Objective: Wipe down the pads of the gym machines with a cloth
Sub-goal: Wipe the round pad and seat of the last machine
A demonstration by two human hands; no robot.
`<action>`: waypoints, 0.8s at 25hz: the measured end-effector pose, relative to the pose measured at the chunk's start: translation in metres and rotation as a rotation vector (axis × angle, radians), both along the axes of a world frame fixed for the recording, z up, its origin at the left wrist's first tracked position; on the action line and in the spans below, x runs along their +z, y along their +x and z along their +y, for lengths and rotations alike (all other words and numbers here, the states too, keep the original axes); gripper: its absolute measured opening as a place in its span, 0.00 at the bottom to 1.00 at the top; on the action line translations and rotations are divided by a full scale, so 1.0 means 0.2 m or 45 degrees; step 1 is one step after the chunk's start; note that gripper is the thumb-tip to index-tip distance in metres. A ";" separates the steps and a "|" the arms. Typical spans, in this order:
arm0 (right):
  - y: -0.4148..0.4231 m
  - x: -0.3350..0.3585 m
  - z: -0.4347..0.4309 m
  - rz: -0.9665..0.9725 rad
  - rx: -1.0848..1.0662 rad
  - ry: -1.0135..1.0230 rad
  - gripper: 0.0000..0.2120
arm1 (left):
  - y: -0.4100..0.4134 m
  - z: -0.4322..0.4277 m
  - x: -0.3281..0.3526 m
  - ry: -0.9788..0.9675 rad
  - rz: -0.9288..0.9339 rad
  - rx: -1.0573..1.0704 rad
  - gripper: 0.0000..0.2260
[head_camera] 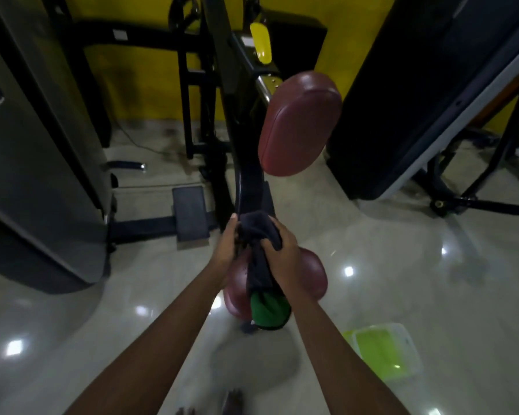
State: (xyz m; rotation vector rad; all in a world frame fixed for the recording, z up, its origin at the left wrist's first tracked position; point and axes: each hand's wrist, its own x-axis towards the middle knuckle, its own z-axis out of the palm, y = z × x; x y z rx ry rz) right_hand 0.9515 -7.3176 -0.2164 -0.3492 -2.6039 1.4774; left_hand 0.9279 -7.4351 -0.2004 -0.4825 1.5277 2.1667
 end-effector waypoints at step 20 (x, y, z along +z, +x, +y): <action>-0.18 -1.16 0.17 0.114 0.536 1.136 0.22 | -0.08 0.20 -1.30 -0.374 -0.509 0.452 0.34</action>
